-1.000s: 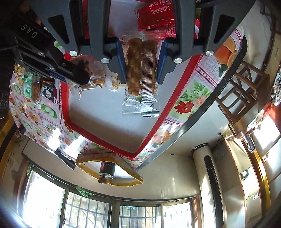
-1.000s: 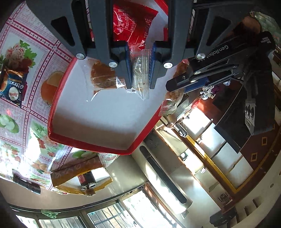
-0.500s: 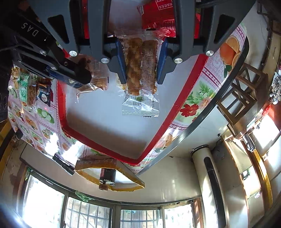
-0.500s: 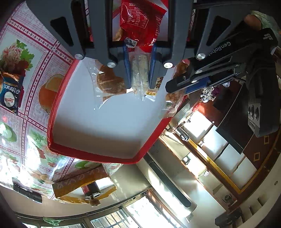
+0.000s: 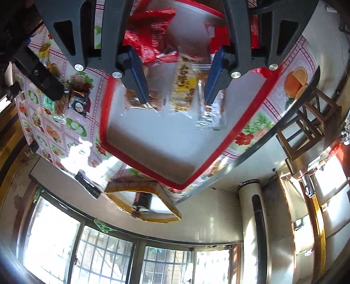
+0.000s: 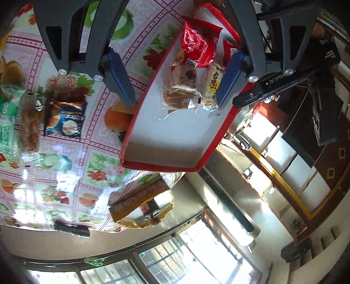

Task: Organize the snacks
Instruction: 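Open both grippers to drop the two bags into the tray, then move both grippers back over the snack pile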

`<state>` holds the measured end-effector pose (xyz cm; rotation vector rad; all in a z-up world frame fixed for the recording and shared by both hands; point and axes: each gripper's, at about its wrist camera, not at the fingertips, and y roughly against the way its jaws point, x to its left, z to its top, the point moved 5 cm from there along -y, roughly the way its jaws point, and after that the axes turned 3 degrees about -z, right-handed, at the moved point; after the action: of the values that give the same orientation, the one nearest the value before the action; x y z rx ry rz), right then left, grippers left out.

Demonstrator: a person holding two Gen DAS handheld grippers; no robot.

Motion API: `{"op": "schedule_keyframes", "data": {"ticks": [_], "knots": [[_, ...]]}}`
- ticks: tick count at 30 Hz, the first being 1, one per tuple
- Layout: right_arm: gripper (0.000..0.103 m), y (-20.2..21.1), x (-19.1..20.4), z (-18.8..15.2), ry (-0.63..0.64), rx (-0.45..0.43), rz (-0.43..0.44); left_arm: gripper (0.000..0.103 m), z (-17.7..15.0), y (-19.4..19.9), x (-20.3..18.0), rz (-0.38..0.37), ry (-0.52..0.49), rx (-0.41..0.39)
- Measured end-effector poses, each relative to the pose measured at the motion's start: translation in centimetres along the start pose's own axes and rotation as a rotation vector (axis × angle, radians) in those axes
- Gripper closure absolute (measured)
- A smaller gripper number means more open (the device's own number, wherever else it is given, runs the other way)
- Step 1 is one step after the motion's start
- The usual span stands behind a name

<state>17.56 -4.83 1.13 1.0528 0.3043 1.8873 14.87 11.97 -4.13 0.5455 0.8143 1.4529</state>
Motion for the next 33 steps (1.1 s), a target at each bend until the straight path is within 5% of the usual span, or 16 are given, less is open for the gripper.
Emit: {"op": "schedule_keyframes", "data": {"ticks": [2, 6, 10, 12, 15, 17, 22, 28, 30, 33], "knots": [[0.023, 2.4, -0.7, 0.3, -0.013, -0.056, -0.018, 0.049, -0.7, -0.2, -1.8, -0.032, -0.008, 0.025], [0.0, 8.3, -2.8, 1.0, -0.068, -0.194, -0.119, 0.047, -2.7, -0.1, -6.1, -0.114, -0.037, 0.067], [0.0, 14.8, -5.9, 1.3, -0.194, -0.357, -0.305, 0.045, -5.0, 0.2, -10.8, -0.199, -0.123, 0.122], [0.0, 17.1, -7.7, 1.2, -0.292, -0.382, -0.228, 0.045, -5.8, 0.7, -12.4, -0.224, -0.15, 0.12], [0.0, 18.9, -10.6, -0.4, -0.503, -0.378, -0.003, 0.045, -6.2, 1.3, -13.9, -0.258, -0.176, 0.105], [0.0, 19.0, -12.1, -1.8, -0.563, -0.328, 0.046, 0.045, -6.4, 1.6, -13.8, -0.269, -0.155, 0.085], [0.0, 19.8, -13.4, -5.1, -0.37, -0.233, -0.163, 0.044, -7.0, 1.5, -14.8, -0.265, -0.189, 0.074], [0.0, 24.8, -14.9, -6.8, -0.19, -0.361, -0.515, 0.042, -9.6, 0.0, -17.7, -0.29, -0.329, 0.208], [0.0, 24.5, -16.9, -7.1, -0.245, -0.299, -0.528, 0.041, -10.4, -0.1, -18.7, -0.289, -0.362, 0.222], [0.0, 23.0, -20.2, -8.1, -0.394, -0.185, -0.428, 0.041, -11.7, -0.8, -20.1, -0.309, -0.387, 0.283]]}}
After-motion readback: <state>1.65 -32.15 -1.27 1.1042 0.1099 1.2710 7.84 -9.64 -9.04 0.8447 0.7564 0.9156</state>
